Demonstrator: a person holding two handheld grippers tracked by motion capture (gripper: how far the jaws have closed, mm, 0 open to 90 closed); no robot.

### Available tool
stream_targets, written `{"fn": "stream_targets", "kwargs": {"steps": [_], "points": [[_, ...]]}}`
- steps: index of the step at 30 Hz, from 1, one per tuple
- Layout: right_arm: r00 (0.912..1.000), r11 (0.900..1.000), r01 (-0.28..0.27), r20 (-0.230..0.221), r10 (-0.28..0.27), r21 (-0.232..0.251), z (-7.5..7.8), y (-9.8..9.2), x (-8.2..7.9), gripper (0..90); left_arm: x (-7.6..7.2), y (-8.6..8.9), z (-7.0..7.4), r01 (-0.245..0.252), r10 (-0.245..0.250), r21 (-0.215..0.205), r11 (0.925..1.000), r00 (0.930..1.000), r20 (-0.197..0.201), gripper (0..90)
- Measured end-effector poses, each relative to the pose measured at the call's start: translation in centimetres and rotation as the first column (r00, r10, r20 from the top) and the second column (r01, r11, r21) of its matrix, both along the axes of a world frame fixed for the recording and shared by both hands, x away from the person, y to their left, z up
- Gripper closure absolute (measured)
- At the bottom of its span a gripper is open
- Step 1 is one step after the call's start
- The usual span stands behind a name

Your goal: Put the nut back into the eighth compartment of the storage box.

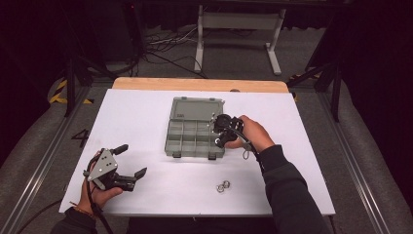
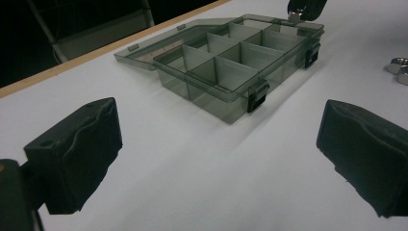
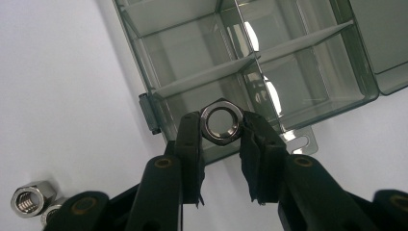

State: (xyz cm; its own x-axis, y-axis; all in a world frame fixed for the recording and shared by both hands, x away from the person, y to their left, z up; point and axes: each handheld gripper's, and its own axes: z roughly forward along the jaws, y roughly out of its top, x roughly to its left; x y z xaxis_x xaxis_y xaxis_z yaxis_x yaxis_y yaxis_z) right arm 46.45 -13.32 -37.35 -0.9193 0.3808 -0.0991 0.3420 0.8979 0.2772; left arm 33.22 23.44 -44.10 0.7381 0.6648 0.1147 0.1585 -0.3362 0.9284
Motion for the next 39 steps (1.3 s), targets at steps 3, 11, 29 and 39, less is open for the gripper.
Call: {"fn": "stream_targets", "kwargs": {"steps": [3, 11, 29, 39], "points": [[1.0000, 1.000, -0.001, -0.006, 0.001, -0.004, -0.3, 0.2, 0.1, 70.7, 0.0, 0.0, 0.0, 0.000, 0.000, 0.001, 1.0000, 1.0000, -0.001, 2.8], [0.9999, 1.000, -0.001, -0.016, 0.001, -0.014, -1.0, 0.3, 0.2, 70.7, 0.0, 0.0, -0.1, 0.001, -0.001, 0.005, 1.0000, 1.0000, -0.004, 2.9], [0.9999, 1.000, -0.009, 0.005, 0.009, 0.021, -0.6, -0.1, -0.7, 62.6, 0.1, 0.0, -0.2, 0.001, -0.001, 0.006, 1.0000, 1.0000, -0.007, 2.9], [0.9953, 0.986, -0.050, 0.091, 0.035, 0.161, 1.4, -2.9, -5.0, 55.9, 0.1, -0.1, -0.2, 0.002, -0.002, 0.009, 1.0000, 0.9999, -0.012, 2.9]]}}
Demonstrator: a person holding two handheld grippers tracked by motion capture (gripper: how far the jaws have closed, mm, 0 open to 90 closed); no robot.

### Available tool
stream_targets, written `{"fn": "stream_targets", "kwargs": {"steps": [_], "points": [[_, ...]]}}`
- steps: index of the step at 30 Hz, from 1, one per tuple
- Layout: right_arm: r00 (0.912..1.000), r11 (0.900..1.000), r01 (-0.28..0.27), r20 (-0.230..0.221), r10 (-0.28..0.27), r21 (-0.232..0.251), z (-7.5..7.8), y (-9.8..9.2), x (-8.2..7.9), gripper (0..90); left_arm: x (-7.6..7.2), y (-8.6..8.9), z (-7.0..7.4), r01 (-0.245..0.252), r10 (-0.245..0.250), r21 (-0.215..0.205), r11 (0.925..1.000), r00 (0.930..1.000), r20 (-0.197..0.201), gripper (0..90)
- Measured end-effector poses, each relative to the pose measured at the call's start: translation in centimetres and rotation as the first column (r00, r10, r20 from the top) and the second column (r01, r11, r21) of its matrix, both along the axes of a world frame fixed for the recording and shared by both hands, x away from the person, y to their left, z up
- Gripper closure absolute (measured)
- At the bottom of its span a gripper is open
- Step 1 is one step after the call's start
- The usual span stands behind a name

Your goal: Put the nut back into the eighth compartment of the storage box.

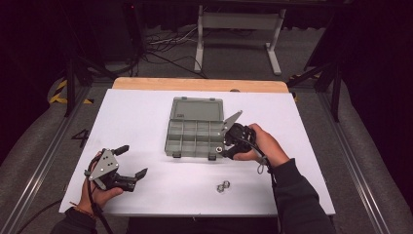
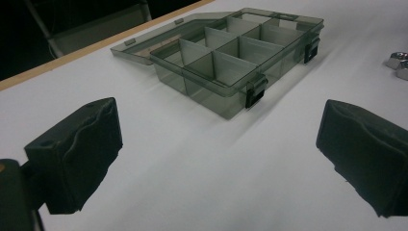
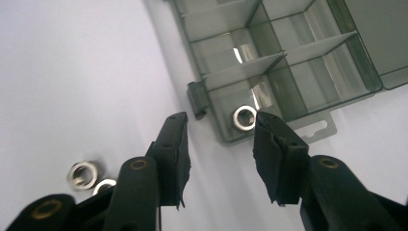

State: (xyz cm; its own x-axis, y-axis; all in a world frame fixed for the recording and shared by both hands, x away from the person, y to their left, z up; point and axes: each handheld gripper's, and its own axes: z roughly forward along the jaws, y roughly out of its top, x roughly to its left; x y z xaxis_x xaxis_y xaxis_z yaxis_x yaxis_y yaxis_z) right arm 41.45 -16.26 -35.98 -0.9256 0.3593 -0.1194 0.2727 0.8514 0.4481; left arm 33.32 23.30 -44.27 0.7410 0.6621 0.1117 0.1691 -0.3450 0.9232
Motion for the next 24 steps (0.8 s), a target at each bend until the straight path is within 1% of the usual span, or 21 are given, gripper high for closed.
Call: {"fn": "stream_targets", "kwargs": {"steps": [2, 3, 4, 5, 6, 7, 9, 11, 13, 17, 19, 21, 22, 24], "points": [[0.9997, 0.999, -0.024, 0.002, 0.024, 0.021, 0.2, -0.7, -1.3, 53.7, 0.0, 0.0, 0.0, 0.000, 0.000, -0.001, 1.0000, 1.0000, -0.005, 2.9], [0.9996, 0.999, -0.027, 0.008, 0.026, 0.023, 0.2, -0.8, -1.7, 53.2, 0.0, 0.0, -0.1, -0.002, 0.002, 0.001, 1.0000, 1.0000, -0.006, 2.9], [0.9993, 0.999, -0.035, 0.017, 0.035, 0.021, 0.3, -1.0, -2.2, 51.2, 0.1, -0.1, -0.1, -0.001, 0.001, 0.004, 1.0000, 1.0000, -0.006, 2.9], [0.9988, 0.999, -0.046, 0.017, 0.045, 0.016, 0.3, -1.1, -2.7, 49.6, 0.1, -0.1, -0.1, 0.000, 0.000, 0.006, 1.0000, 1.0000, -0.004, 2.9], [0.9979, 0.998, -0.061, 0.022, 0.060, 0.016, 0.3, -1.2, -3.2, 49.3, 0.1, -0.1, -0.1, -0.001, 0.001, 0.007, 1.0000, 1.0000, -0.004, 2.9], [0.9979, 0.998, -0.061, 0.023, 0.060, 0.013, 0.3, -1.2, -3.5, 49.2, 0.1, -0.1, -0.1, 0.001, -0.001, 0.008, 1.0000, 1.0000, -0.003, 2.9], [0.9962, 0.997, -0.082, 0.031, 0.082, -0.001, 0.1, -1.2, -4.4, 47.0, 0.0, -0.1, -0.1, 0.001, -0.001, 0.010, 1.0000, 1.0000, -0.001, 2.9], [0.9947, 0.995, -0.099, 0.025, 0.099, -0.020, -0.3, -1.1, -5.1, 46.0, 0.0, -0.1, -0.1, 0.002, -0.001, 0.009, 1.0000, 1.0000, -0.003, 2.9], [0.9945, 0.994, -0.102, 0.023, 0.103, -0.029, -0.4, -1.1, -5.3, 45.2, 0.1, 0.0, -0.1, 0.002, -0.002, 0.011, 0.9999, 1.0000, -0.002, 2.8], [0.9921, 0.989, -0.125, -0.008, 0.125, -0.073, -1.6, -1.0, -5.7, 43.2, 0.0, 0.0, 0.0, 0.005, -0.005, 0.015, 0.9999, 1.0000, -0.003, 2.8], [0.9914, 0.988, -0.131, -0.007, 0.131, -0.080, -1.9, -1.0, -5.6, 43.4, 0.0, 0.0, 0.0, 0.003, -0.003, 0.014, 0.9999, 1.0000, -0.003, 2.8], [0.9913, 0.987, -0.131, -0.022, 0.130, -0.094, -2.4, -1.0, -5.6, 44.2, 0.0, 0.0, 0.0, 0.005, -0.005, 0.015, 0.9999, 1.0000, -0.004, 2.8], [0.9913, 0.987, -0.131, -0.022, 0.130, -0.094, -2.4, -1.0, -5.6, 44.2, 0.0, 0.0, 0.0, 0.005, -0.005, 0.015, 0.9999, 1.0000, -0.004, 2.9], [0.9893, 0.985, -0.144, -0.042, 0.140, -0.100, -2.6, -1.0, -5.7, 44.9, 0.0, 0.0, -0.1, 0.005, -0.005, 0.017, 0.9998, 1.0000, -0.006, 2.9]]}}
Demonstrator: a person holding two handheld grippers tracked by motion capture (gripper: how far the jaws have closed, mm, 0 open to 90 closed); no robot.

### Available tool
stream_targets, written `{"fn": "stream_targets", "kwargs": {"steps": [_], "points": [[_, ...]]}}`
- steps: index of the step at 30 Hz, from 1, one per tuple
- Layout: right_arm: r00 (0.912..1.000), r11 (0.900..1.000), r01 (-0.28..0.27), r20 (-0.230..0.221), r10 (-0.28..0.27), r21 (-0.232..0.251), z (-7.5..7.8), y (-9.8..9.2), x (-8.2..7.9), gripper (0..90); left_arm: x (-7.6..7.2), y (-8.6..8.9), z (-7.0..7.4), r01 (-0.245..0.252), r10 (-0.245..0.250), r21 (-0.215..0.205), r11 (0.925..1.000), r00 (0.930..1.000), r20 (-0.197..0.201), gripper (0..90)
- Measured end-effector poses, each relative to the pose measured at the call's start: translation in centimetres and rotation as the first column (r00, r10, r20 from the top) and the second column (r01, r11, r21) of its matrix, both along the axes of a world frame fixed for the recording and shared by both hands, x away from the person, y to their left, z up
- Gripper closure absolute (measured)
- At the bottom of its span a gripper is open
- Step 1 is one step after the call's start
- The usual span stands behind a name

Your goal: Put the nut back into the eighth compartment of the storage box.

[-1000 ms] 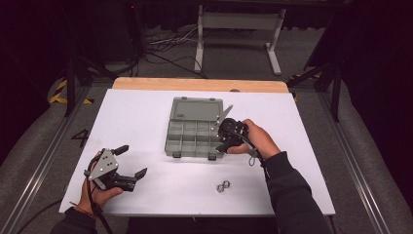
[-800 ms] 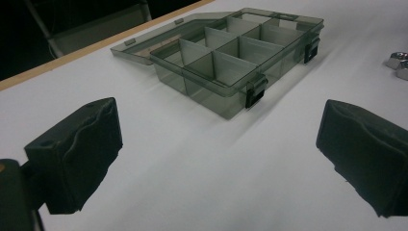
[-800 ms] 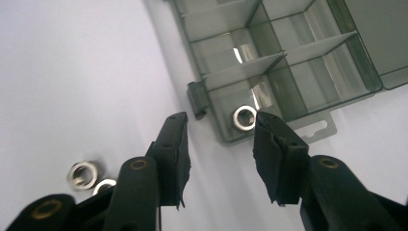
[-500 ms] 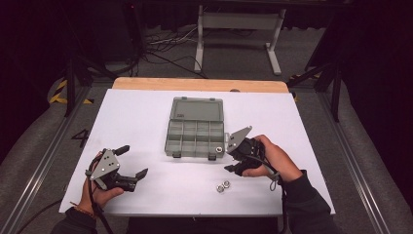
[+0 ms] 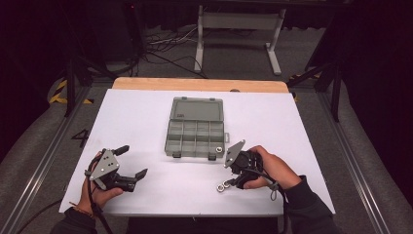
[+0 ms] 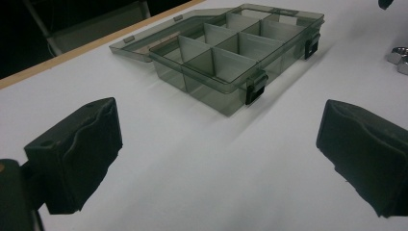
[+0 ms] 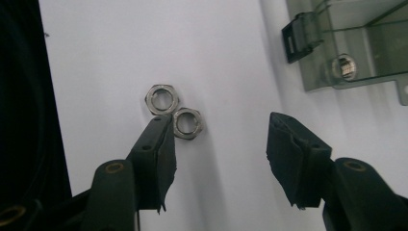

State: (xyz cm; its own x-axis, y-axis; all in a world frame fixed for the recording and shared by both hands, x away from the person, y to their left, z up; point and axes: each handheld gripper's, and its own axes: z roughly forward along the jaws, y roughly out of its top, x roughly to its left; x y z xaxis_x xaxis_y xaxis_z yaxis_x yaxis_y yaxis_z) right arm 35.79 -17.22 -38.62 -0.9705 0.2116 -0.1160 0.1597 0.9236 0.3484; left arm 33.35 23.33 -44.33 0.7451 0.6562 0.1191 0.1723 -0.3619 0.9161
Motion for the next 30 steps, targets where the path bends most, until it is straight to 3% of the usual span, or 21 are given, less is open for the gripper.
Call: {"fn": "stream_targets", "kwargs": {"steps": [9, 19, 24, 30], "points": [[0.9962, 0.995, -0.067, -0.060, 0.063, -0.074, -1.7, 1.2, -0.4, 53.3, 0.0, 0.0, 0.0, 0.001, -0.001, 0.002, 1.0000, 1.0000, -0.001, 2.8], [0.9940, 0.991, -0.075, -0.087, 0.066, -0.111, -3.1, 1.4, 0.2, 59.7, 0.0, 0.0, 0.0, 0.003, -0.003, 0.000, 1.0000, 1.0000, 0.001, 2.8], [0.9944, 0.991, -0.062, -0.092, 0.052, -0.115, -3.6, 1.6, 0.4, 60.2, 0.0, 0.0, 0.0, 0.004, -0.004, 0.004, 1.0000, 1.0000, -0.001, 2.8], [0.9926, 0.990, -0.091, -0.090, 0.081, -0.109, -3.5, 1.6, 0.3, 67.8, 0.0, 0.0, 0.0, 0.004, -0.004, 0.006, 1.0000, 1.0000, -0.001, 2.8]]}}
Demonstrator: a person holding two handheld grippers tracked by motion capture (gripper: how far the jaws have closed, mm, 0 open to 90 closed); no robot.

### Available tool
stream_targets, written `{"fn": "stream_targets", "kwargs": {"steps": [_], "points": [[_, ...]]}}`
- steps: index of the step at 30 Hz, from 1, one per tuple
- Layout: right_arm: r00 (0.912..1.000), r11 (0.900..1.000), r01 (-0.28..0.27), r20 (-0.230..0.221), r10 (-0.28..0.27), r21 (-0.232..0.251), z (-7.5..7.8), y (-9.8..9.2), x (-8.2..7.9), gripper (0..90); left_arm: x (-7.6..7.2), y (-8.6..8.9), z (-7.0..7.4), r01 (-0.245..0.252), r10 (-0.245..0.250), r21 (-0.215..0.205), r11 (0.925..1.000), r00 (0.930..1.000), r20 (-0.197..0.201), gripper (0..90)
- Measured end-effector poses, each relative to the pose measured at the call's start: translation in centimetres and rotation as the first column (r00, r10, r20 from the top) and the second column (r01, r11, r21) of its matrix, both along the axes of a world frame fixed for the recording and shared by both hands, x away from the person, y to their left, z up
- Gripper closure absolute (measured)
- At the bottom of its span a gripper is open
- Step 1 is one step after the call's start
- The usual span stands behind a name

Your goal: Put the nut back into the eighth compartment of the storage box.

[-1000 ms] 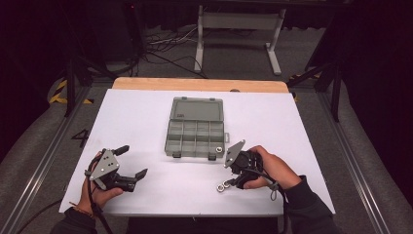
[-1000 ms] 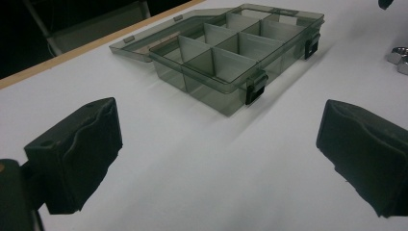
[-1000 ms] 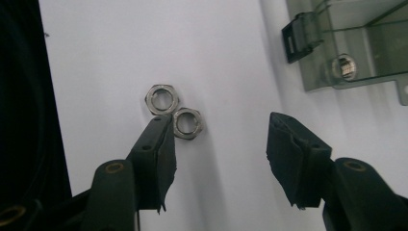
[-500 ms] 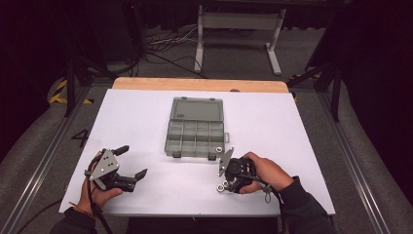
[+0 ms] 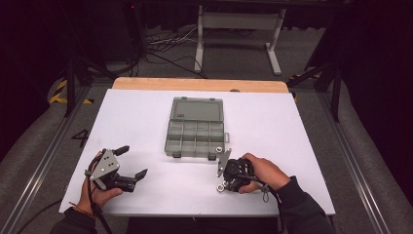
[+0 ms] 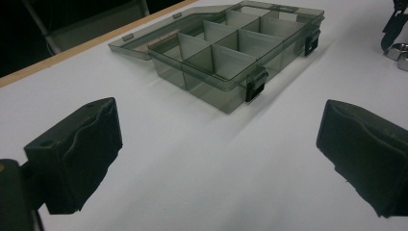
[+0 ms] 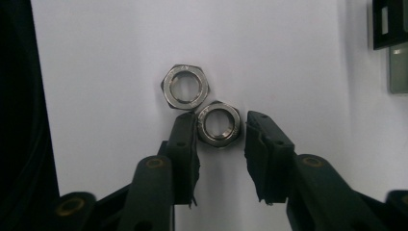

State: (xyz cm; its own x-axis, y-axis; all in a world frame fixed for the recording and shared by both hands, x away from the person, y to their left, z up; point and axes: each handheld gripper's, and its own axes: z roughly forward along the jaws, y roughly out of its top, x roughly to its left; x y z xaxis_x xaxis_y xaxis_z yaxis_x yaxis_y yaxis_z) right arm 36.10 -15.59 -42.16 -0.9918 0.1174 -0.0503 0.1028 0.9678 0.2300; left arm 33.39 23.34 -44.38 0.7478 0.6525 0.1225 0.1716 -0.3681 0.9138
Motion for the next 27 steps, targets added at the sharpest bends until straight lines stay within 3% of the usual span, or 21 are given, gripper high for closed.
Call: {"fn": "stream_targets", "kwargs": {"steps": [14, 27], "points": [[0.9996, 0.999, 0.025, 0.016, -0.025, 0.032, 0.7, -0.5, 0.1, 70.7, 0.0, -0.1, 0.0, -0.002, 0.002, 0.002, 1.0000, 1.0000, -0.002, 2.8], [0.9964, 0.996, 0.060, 0.055, -0.064, 0.068, 3.4, -1.1, 1.5, 70.7, 0.1, -0.2, -0.2, 0.000, 0.000, 0.002, 1.0000, 0.9999, -0.011, 2.9]]}}
